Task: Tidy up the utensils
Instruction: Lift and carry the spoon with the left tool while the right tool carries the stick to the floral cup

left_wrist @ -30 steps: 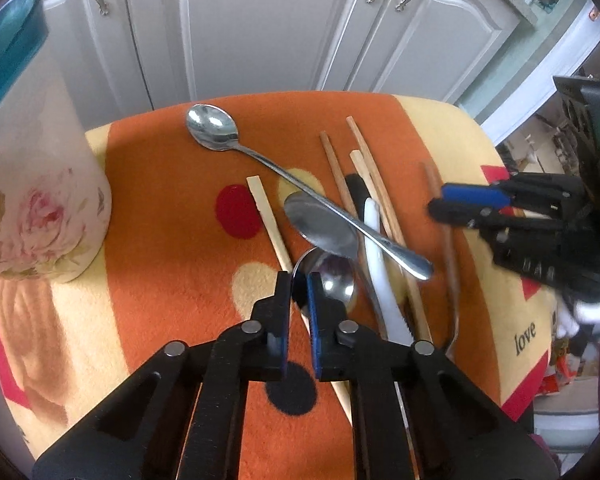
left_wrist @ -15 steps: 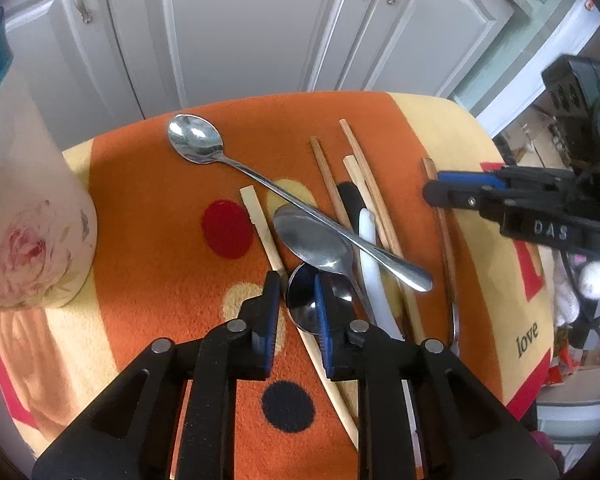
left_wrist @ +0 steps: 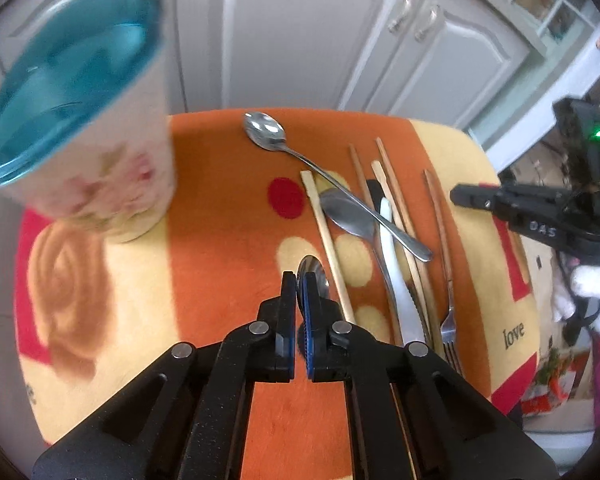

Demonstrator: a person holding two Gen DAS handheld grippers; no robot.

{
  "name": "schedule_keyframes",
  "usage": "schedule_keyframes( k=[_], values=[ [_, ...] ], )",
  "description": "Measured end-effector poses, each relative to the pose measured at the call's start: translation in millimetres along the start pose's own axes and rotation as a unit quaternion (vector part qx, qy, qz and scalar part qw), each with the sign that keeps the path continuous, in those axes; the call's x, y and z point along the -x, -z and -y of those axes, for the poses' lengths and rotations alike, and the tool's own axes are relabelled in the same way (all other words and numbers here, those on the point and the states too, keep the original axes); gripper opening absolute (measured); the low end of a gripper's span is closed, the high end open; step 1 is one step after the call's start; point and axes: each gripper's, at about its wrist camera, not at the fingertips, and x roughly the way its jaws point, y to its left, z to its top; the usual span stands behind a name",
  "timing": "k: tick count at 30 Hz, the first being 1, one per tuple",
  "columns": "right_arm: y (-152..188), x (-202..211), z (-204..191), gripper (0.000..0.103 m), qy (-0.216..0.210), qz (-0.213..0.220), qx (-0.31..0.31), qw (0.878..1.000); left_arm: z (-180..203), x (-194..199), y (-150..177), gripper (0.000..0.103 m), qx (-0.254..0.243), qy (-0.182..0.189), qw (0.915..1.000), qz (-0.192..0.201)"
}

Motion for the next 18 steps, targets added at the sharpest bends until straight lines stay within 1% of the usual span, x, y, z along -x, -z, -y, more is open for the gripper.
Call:
schedule_keyframes(
  k=[2,4,6,8,10,11,12,13,15,18],
  values=[
    [1.3,-1.0,11.4,0.002,0.0,0.005,-0.048,0.999,-4.2,10.4,3.9,0.002,0.01,0.002,0.9999,0.008],
    [1.1,-4.4,17.4,0.008,-0.001,0.0,-0.076,0.997,-8.0,19.7,8.4,0.002,0.02,0.0,0.9997,0.014],
    [-1.7,-6.8,15.0,0.021,-0.004,-0.003,-0.082,0.997,-13.6,30.0,12.9,0.002,0.029,0.005,0.9993,0.022],
    [-7.5,-15.9,9.0,0.031,0.016,-0.025,-0.075,0.997,-18.6,42.6,14.5,0.002,0.035,0.007,0.9988,0.033],
    [-12.1,-28.1,-0.7,0.031,0.027,-0.041,-0.062,0.997,-23.5,54.1,15.9,0.002,0.038,0.006,0.9983,0.043],
    [-13.9,-32.8,-8.2,0.03,0.036,-0.039,-0.042,0.998,-25.3,60.9,15.4,0.002,0.039,0.005,0.9981,0.049],
    [-15.1,-34.7,-13.9,0.021,0.05,-0.033,-0.025,0.998,-26.5,65.2,14.9,0.002,0.039,0.001,0.9979,0.052],
    [-16.2,-37.6,-19.6,0.017,0.064,-0.03,-0.01,0.997,-28.0,70.9,14.5,0.002,0.041,0.0,0.9975,0.058],
    [-16.4,-37.4,-18.5,0.016,0.05,-0.024,-0.021,0.998,-30.0,80.6,14.7,0.002,0.045,-0.001,0.9967,0.067],
    [-10.7,-23.3,-16.0,0.014,0.028,-0.013,-0.032,0.999,-33.0,92.1,17.1,0.002,0.05,-0.001,0.9956,0.079]
  ],
)
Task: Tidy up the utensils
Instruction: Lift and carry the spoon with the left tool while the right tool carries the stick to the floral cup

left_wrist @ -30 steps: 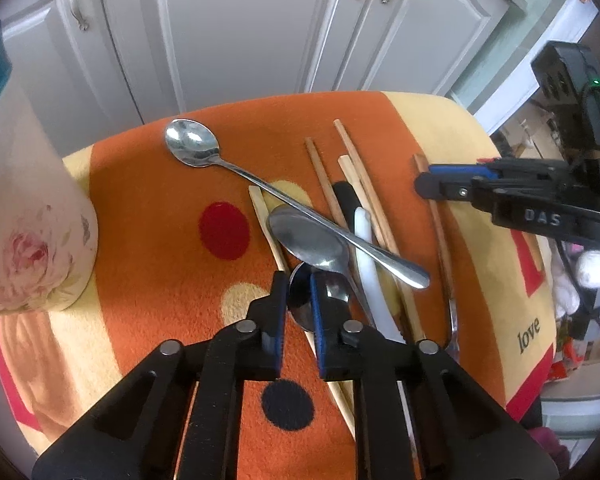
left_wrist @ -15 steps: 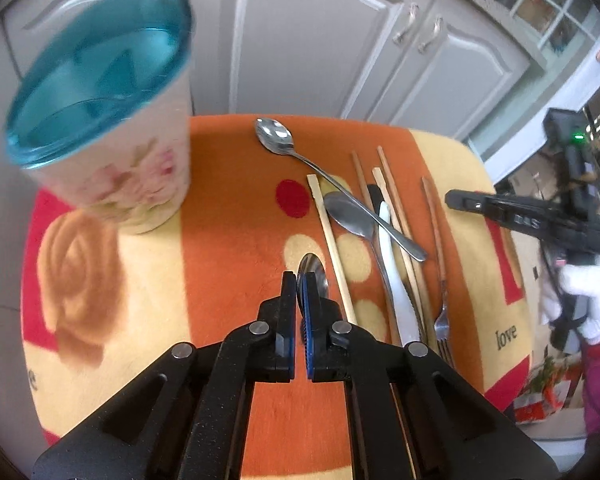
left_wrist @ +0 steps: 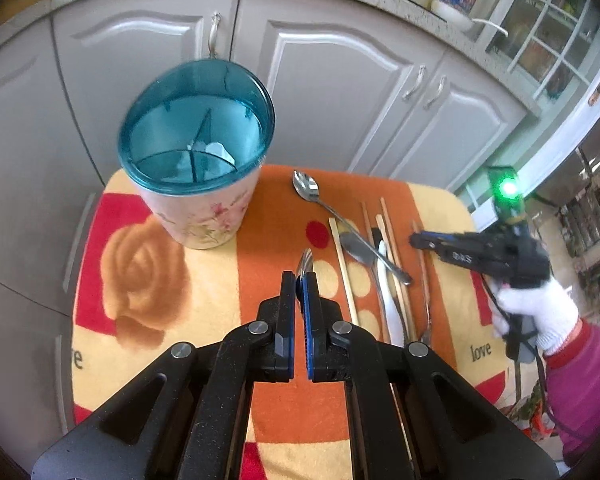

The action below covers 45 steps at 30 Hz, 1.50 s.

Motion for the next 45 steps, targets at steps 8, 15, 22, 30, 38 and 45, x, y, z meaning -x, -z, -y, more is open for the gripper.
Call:
schedule_keyframes(
  k=[8,15,22,30,38,45],
  values=[
    [28.4,82.6,-7.7,0.011,-0.062,0.08,0.005,0.995,10.4,15.8,-3.0,0.002,0.005,0.004,0.9998,0.02],
    [50.7,130.8,-28.8,0.009,-0.083,0.119,0.034,0.989,21.2,36.0,-6.0,0.002,-0.003,0.004,0.9992,0.039],
    [66.0,162.3,-42.8,0.009,-0.087,0.139,0.061,0.985,25.3,51.3,-4.9,0.002,-0.005,-0.001,0.9987,0.05],
    [61.5,193.5,-58.2,0.009,-0.078,0.166,0.093,0.979,24.5,72.6,-11.5,0.002,0.0,0.0,0.9975,0.071],
    [31.5,224.9,-89.3,0.009,-0.077,0.197,0.139,0.967,9.9,104.3,-36.0,0.002,0.015,-0.025,0.993,0.115],
    [-11.8,242.1,-129.1,0.009,-0.092,0.224,0.176,0.954,-21.8,131.9,-67.9,0.002,0.034,-0.086,0.9828,0.16]
  ],
)
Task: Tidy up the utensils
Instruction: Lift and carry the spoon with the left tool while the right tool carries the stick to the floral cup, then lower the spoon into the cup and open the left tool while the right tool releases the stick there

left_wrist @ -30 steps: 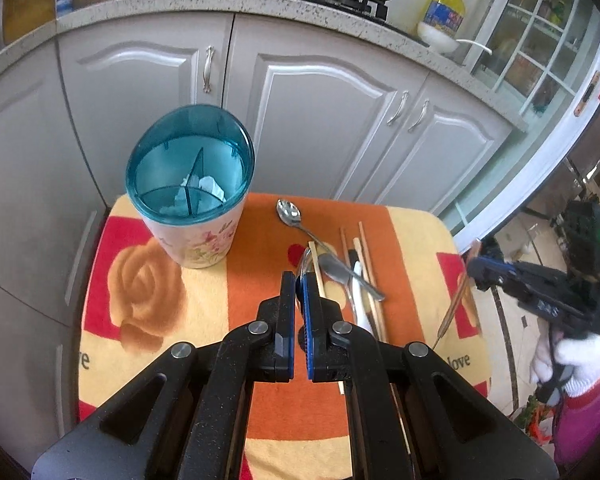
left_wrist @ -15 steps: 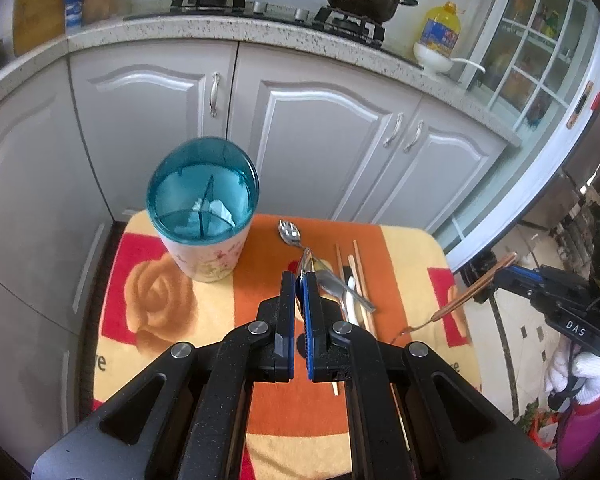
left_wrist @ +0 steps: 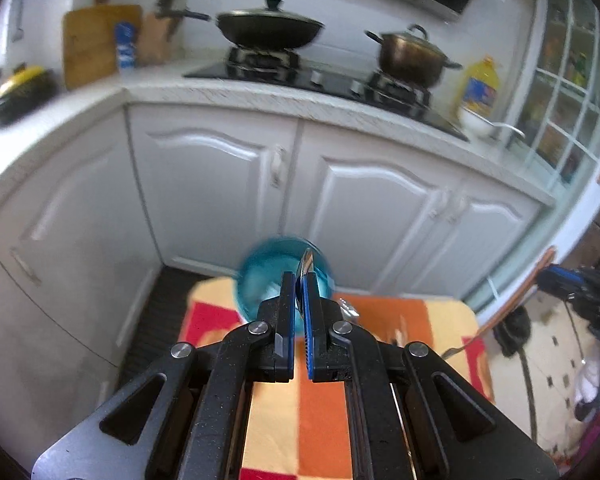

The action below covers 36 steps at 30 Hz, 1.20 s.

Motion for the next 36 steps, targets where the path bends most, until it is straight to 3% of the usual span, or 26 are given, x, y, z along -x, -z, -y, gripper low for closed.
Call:
schedule_keyframes(
  k=[5,16,24,36],
  values=[
    [-43.0,-16.7,-13.9,0.009,-0.017,0.017,0.015,1.0,-18.4,-9.3,-22.9,0.002,-0.006,-0.061,0.9979,0.023],
    [-97.0,-85.7,-39.7,0.009,-0.037,0.013,0.037,0.999,-35.2,-61.5,-50.2,0.002,-0.027,-0.135,0.9897,0.04],
    [-92.6,-150.5,-30.6,0.009,-0.035,-0.025,0.027,0.999,-25.9,-104.5,-43.0,0.002,-0.067,-0.16,0.9845,0.022],
    [-56.1,-223.7,-14.3,0.009,-0.053,-0.099,-0.002,0.994,-24.1,-144.5,-21.3,0.002,-0.066,-0.155,0.9854,-0.026]
  ],
)
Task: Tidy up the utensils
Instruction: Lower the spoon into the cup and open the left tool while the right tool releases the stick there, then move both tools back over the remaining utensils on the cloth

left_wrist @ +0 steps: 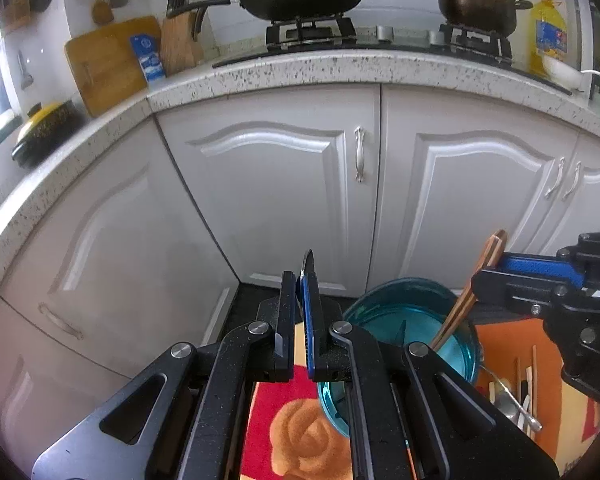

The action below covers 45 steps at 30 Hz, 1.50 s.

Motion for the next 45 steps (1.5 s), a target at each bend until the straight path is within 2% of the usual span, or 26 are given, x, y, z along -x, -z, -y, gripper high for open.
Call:
schedule_keyframes(
  k=[4,5,6,8,10,12,15,22,27,34,41,45],
  values=[
    [-0.3,-2.1,8.6,0.009,-0.001,0.001,-0.014,1.0,-2.2,-5.4,2.5,0.003,0.017,0.011,0.9997,-0.017],
    [0.5,-1.5,10.3,0.014,0.003,0.001,-0.013,1.0,-2.9,-5.9,2.9,0.003,0.021,0.016,0.9995,-0.019],
    [1.5,-0.1,10.7,0.025,0.005,0.001,-0.014,1.0,-3.1,-6.3,3.4,0.005,0.023,0.018,0.9994,-0.02],
    [4.4,3.6,12.7,0.035,0.0,0.004,-0.022,1.0,-3.0,-5.9,4.4,0.014,0.028,0.022,0.9991,-0.022],
    [7.2,6.1,12.7,0.035,-0.002,0.004,-0.026,1.0,-3.4,-4.7,4.5,0.025,0.032,0.028,0.9988,-0.024],
    [9.9,8.2,13.1,0.035,-0.001,0.004,-0.029,1.0,-4.4,-1.5,4.6,0.027,0.034,0.032,0.9986,-0.023],
    [15.6,12.2,14.7,0.035,-0.002,0.0,-0.038,0.999,-5.5,3.8,6.7,0.037,0.036,0.036,0.9984,-0.022],
    [30.3,21.3,10.9,0.037,0.001,-0.005,-0.042,0.999,-7.2,20.2,13.6,0.048,0.049,0.051,0.9973,-0.02],
    [41.6,34.0,7.5,0.039,0.005,-0.002,-0.045,0.999,-4.5,39.5,17.0,0.052,0.047,0.054,0.9974,-0.005],
    [60.5,63.8,5.3,0.041,0.016,0.012,-0.054,0.998,3.0,67.8,25.5,0.053,0.045,0.073,0.9963,0.004],
    [91.1,87.7,13.6,0.042,0.035,0.006,-0.063,0.997,20.6,94.8,38.3,0.054,0.036,0.105,0.9938,0.008],
    [115.4,102.2,27.0,0.042,0.05,-0.001,-0.077,0.996,29.9,105.1,46.8,0.055,0.035,0.138,0.9898,0.0]
  ],
)
